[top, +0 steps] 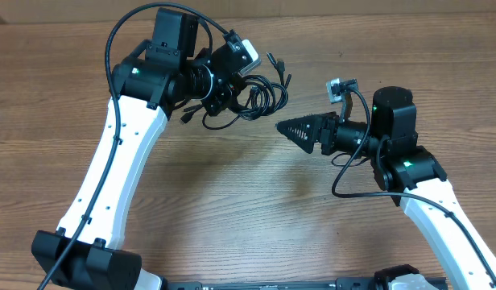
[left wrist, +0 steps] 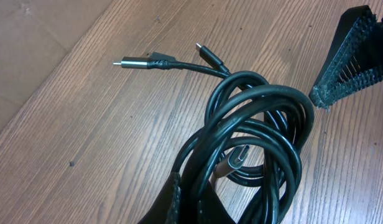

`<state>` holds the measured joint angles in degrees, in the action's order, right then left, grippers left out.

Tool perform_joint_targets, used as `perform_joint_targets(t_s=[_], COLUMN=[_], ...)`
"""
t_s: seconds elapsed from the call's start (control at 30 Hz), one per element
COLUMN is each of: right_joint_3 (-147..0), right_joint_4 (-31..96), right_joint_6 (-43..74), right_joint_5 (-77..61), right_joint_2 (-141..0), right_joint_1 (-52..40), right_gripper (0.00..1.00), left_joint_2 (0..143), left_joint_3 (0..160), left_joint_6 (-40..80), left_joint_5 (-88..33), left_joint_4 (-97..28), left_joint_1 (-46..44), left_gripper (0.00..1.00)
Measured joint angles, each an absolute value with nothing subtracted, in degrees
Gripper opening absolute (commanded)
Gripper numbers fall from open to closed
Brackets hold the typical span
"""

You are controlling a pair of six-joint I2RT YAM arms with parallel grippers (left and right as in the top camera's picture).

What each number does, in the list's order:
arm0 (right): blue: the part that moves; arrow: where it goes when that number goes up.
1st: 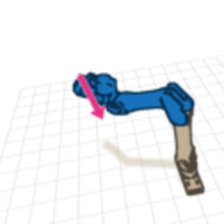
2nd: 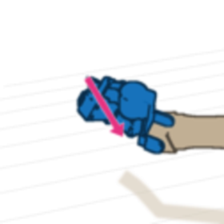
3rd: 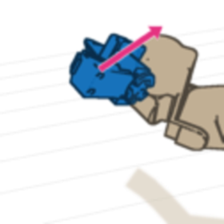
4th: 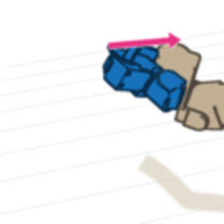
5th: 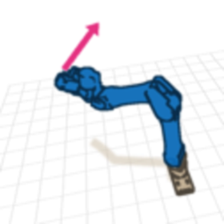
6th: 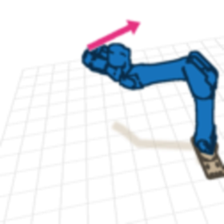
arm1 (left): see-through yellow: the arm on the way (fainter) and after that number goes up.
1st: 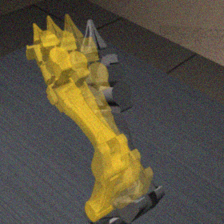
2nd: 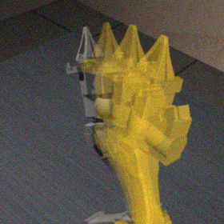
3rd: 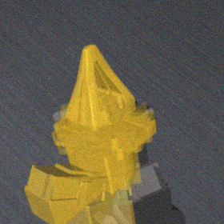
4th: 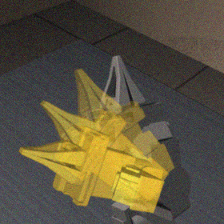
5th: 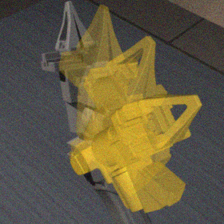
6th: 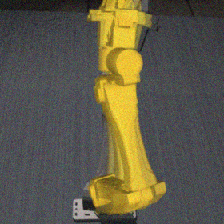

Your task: Untangle cables

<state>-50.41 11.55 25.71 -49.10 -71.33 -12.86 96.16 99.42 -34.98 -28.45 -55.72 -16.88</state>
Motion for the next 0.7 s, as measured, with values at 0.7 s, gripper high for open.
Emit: perform_joint_targets(t_s=[0.7], right_joint_3=[-50.41], right_joint_4=[11.6], right_joint_6=[25.65], right_joint_5=[-49.32], right_joint_2=[-71.33], right_joint_1=[-12.84], right_gripper=[0.86], left_joint_2=[96.16], left_joint_3=[99.42], left_joint_6=[-33.47], left_joint_5=[-28.45], left_joint_4=[-57.39], left_joint_1=[-16.88], left_gripper=[0.05])
